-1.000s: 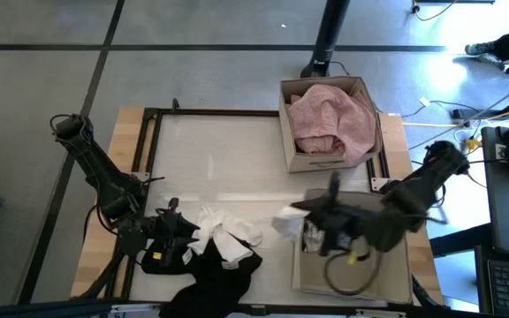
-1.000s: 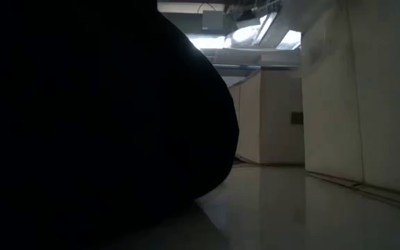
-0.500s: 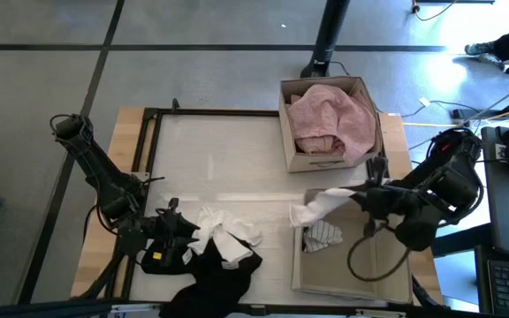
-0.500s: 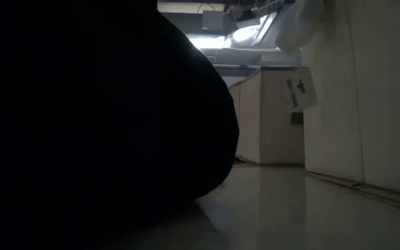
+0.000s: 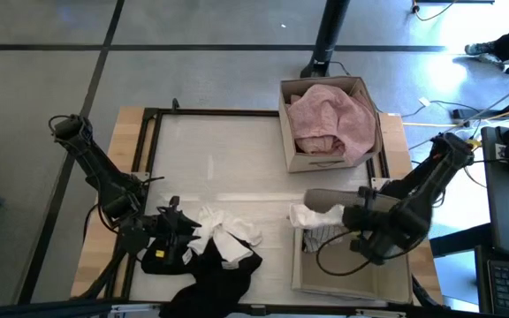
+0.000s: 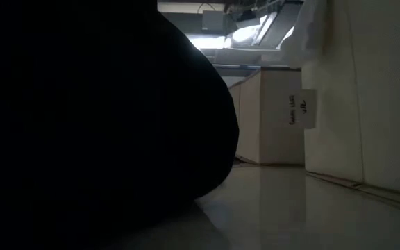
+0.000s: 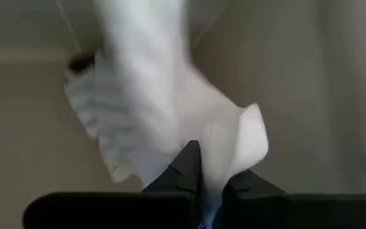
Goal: Sort clothes
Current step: Put the white sock into the bottom laundry organizer
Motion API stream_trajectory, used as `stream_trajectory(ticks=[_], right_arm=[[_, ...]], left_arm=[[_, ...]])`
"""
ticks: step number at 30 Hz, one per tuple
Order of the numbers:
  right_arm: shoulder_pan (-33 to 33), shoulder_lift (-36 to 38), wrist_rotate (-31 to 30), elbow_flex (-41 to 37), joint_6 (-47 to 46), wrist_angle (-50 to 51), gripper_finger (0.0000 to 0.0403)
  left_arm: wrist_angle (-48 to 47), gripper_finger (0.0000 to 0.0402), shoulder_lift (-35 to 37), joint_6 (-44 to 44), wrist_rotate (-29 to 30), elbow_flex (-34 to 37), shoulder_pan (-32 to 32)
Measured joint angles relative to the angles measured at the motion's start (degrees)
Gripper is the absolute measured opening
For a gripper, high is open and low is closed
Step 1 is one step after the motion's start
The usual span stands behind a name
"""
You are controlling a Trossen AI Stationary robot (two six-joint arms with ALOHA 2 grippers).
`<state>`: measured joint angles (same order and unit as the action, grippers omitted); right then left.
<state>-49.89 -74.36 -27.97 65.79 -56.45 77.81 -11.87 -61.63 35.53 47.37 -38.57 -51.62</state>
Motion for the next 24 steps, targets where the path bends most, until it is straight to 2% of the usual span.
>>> stream_trajectory(ticks=[6, 10, 13, 18, 24], right_arm=[[0.0, 0.0, 11.4, -13.9, -2.7, -13.7, 0.0019], [0.0, 0.0, 14.3, -17.5, -5.1, -17.4, 0.0020], [0.0, 0.0, 15.1, -17.7, -5.3, -17.8, 0.0035], [0.0, 0.0, 16.6, -17.7, -5.5, -18.0, 0.0116], [0.0, 1.2, 22.1, -15.8, -5.3, -17.3, 0.0227]], left_arm=[[-0.5, 0.0146, 0.0, -0.1, 0.0, 0.0, 1.0], [-1.2, 0.0146, 0.0, 0.5, 0.0, 0.0, 1.2], [-1.2, 0.0146, 0.0, 0.7, 0.0, 0.0, 1.2], [-1.2, 0.0146, 0.0, 1.7, 0.0, 0.0, 1.2], [-1.2, 0.0146, 0.0, 1.5, 0.0, 0.0, 1.2]])
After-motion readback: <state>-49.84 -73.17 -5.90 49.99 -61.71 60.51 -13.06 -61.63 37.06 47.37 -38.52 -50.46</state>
